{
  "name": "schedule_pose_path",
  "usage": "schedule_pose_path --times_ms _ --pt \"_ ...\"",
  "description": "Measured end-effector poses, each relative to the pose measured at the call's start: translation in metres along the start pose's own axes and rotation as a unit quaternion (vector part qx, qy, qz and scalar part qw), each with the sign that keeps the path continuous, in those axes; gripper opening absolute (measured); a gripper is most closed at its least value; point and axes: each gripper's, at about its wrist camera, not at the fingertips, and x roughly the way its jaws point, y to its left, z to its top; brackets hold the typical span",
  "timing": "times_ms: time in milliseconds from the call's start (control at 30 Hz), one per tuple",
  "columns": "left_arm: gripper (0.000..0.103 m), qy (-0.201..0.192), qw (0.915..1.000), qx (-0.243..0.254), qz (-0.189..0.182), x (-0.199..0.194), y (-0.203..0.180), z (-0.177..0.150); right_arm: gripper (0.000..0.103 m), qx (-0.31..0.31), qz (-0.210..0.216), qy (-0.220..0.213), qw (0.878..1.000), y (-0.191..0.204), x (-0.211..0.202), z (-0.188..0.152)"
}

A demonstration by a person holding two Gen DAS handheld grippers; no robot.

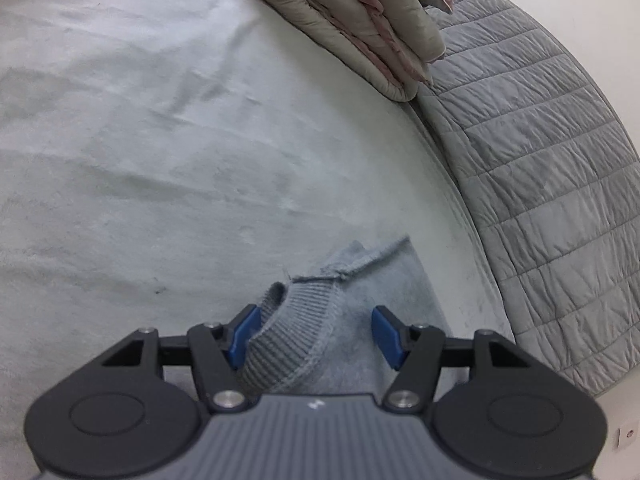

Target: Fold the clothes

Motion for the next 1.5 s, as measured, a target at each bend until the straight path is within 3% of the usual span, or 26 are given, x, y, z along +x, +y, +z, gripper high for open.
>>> schedule_pose_path --times_ms 167,267,400,467,600,733,833,1000,1133,1333,1500 --pt "0.062 0.010 0.9997 -0.011 -0.021 0.007 -0.005 -0.002 0.026 -0.001 -0.003 -0.043 0.999 0.007 -0.008 0.029" --pt "0.062 0.012 0.9996 -0.014 -0.023 0.016 -0.007 -0.003 0.030 -0.001 -0.015 -0.044 0.999 0.002 -0.007 0.034" --pt "0.062 0.009 0.9990 -0.027 -0.033 0.025 -0.006 -0.003 0.053 0.002 -0.030 -0.041 0.999 -0.006 -0.007 0.037" --pt "0.062 0.009 0.9983 -0.039 -0.042 0.029 -0.005 -0.002 0.055 0.004 -0.029 -0.040 0.999 -0.011 -0.007 0.034" --pt "0.058 0.004 0.9972 -0.055 -0.050 0.039 -0.008 -0.003 0.055 0.003 -0.028 -0.033 0.999 -0.018 -0.001 0.030" --pt "0.039 -0.006 0.9955 -0.079 -0.052 0.043 -0.009 -0.007 0.054 -0.004 -0.014 -0.034 0.999 -0.017 0.005 0.029" --pt "0.033 -0.022 0.9943 -0.090 -0.053 0.040 -0.014 -0.012 0.035 -0.011 -0.006 -0.034 0.999 -0.016 0.008 0.029" --pt "0.031 -0.046 0.9938 -0.073 -0.070 0.029 -0.042 -0.018 0.029 -0.022 0.019 -0.053 0.998 -0.010 -0.013 0.028" --pt "0.031 -0.038 0.9955 -0.044 -0.074 0.036 -0.076 -0.021 0.029 -0.035 0.022 -0.084 0.996 -0.006 -0.038 0.027" --pt "0.030 -0.024 0.9968 -0.005 -0.076 0.071 -0.136 -0.029 0.029 -0.046 0.021 -0.144 0.988 -0.016 -0.091 0.041" --pt "0.030 -0.001 0.9964 0.024 -0.082 0.122 -0.191 -0.043 0.029 -0.051 0.002 -0.187 0.981 -0.036 -0.134 0.059"
